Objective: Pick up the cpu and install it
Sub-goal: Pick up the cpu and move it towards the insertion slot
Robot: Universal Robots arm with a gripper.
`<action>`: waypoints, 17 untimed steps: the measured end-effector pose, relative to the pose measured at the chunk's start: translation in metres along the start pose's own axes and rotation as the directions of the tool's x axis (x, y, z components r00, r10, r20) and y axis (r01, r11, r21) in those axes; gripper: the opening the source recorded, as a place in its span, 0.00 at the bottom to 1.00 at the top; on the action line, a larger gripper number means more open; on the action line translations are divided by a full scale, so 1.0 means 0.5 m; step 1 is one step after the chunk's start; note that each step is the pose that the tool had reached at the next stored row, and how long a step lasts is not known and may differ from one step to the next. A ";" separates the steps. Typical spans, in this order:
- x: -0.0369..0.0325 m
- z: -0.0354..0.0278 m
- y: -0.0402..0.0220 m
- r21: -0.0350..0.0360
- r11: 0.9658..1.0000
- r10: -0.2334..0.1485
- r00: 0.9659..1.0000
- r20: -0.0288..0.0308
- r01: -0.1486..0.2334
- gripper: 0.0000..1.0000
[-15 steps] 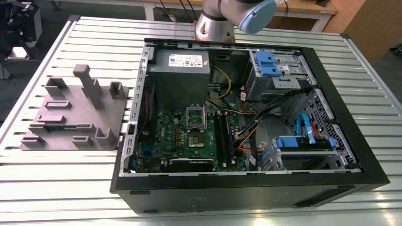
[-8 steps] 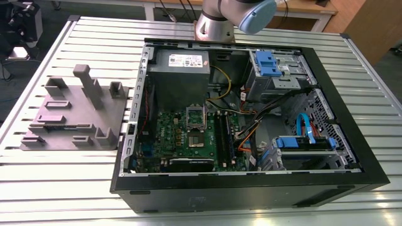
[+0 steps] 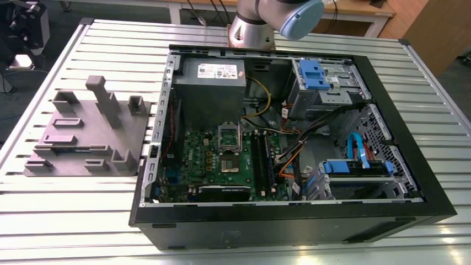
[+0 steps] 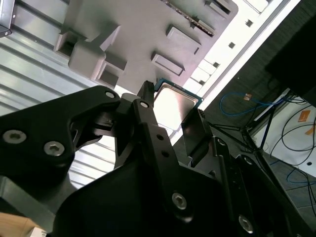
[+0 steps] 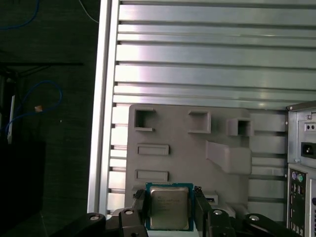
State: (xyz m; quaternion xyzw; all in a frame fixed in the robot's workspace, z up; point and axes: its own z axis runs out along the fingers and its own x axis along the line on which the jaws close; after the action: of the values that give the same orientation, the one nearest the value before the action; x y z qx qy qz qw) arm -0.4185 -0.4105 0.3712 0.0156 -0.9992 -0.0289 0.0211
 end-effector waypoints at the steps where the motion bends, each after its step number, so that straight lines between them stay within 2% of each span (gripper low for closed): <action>1: 0.000 -0.004 0.000 0.000 1.000 0.000 1.000 0.000 0.000 0.47; 6: 0.000 -0.007 -0.002 0.000 1.000 0.000 1.000 0.000 0.000 0.47; 13: 0.000 -0.007 -0.015 0.000 1.000 0.000 1.000 0.000 0.000 0.47; 17: -0.003 -0.007 -0.015 0.000 1.000 0.000 1.000 0.000 0.000 0.47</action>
State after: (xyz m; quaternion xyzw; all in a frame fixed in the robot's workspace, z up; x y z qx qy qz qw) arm -0.4167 -0.4182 0.3744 0.0154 -0.9992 -0.0290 0.0210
